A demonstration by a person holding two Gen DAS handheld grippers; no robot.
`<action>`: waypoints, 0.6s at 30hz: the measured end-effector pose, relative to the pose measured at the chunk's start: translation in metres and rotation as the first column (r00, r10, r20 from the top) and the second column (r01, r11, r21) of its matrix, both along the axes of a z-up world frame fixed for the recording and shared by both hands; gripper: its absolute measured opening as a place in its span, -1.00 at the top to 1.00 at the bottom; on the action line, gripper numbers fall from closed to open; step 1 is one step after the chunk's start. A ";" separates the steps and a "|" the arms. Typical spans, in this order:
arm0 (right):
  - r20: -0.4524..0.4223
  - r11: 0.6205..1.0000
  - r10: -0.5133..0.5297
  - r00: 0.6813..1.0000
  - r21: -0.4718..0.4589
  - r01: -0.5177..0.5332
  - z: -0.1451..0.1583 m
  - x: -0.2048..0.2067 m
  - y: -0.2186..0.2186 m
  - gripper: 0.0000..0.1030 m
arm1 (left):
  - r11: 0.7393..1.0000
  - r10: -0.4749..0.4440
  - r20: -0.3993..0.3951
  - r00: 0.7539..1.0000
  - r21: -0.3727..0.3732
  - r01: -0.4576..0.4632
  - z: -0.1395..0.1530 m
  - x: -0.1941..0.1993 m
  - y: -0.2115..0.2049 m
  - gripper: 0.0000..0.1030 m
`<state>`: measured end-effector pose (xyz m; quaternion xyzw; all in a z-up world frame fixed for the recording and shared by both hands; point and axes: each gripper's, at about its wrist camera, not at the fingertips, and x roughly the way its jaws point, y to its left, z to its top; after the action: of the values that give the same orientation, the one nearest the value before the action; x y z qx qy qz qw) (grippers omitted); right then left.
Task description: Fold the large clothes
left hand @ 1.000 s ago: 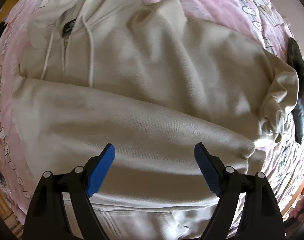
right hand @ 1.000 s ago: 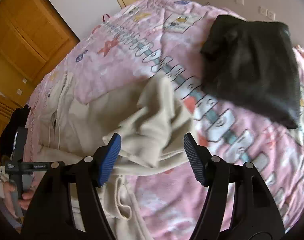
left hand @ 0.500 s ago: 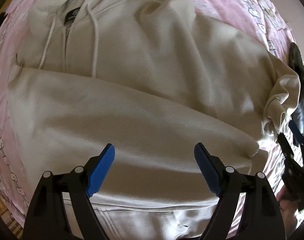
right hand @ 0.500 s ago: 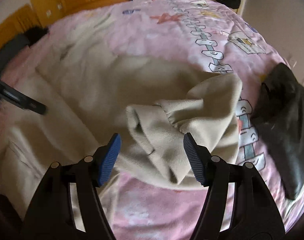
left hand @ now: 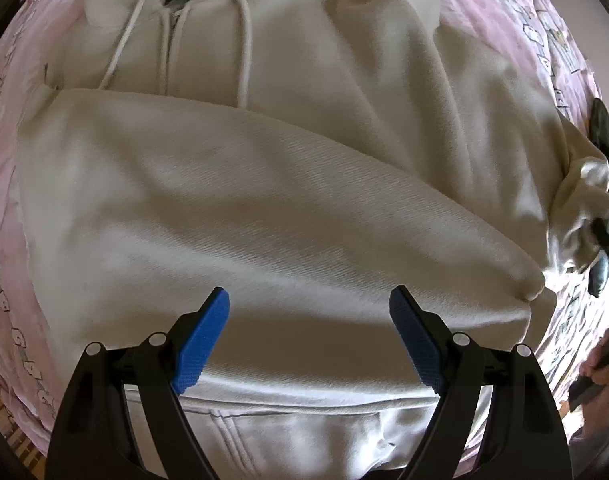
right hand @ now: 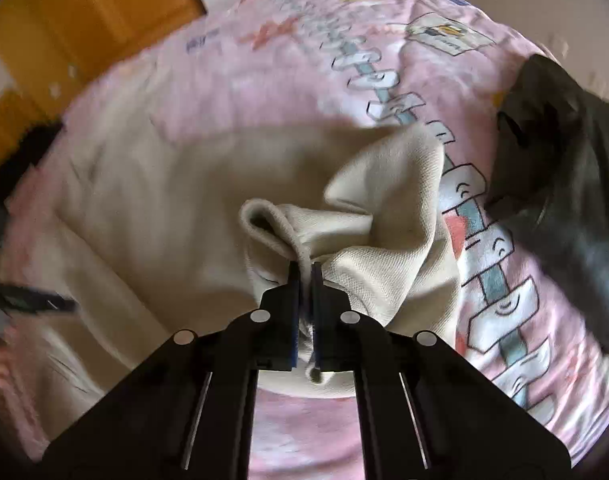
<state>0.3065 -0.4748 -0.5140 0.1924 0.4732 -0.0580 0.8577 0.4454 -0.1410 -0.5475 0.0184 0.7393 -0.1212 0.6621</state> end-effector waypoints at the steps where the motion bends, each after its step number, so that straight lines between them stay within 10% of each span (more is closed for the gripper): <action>1: 0.017 1.000 -0.021 1.000 0.017 0.020 0.010 -0.003 -0.004 0.92 | 1.000 -0.001 0.002 1.000 0.004 0.001 0.002 0.001 0.005 -0.54; 9: 0.141 0.968 -0.251 0.958 0.049 0.247 0.115 -0.039 -0.123 0.92 | 0.999 -0.046 0.033 0.998 0.014 0.046 0.008 0.006 0.012 -0.60; 14: 0.096 0.938 -0.308 0.947 -0.134 0.319 0.138 -0.048 -0.182 0.92 | 0.999 -0.012 0.010 1.000 -0.030 0.013 0.007 0.013 -0.021 -0.60; 18: 0.043 0.914 -0.389 0.920 -0.107 0.391 0.129 -0.064 -0.222 0.92 | 0.997 -0.006 0.000 1.000 -0.077 0.006 0.015 0.015 -0.041 -0.60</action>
<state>0.2422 -0.6969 -0.3850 0.2346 0.4122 -0.2524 0.8434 0.4607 -0.1824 -0.5320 -0.0050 0.7342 -0.1516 0.6617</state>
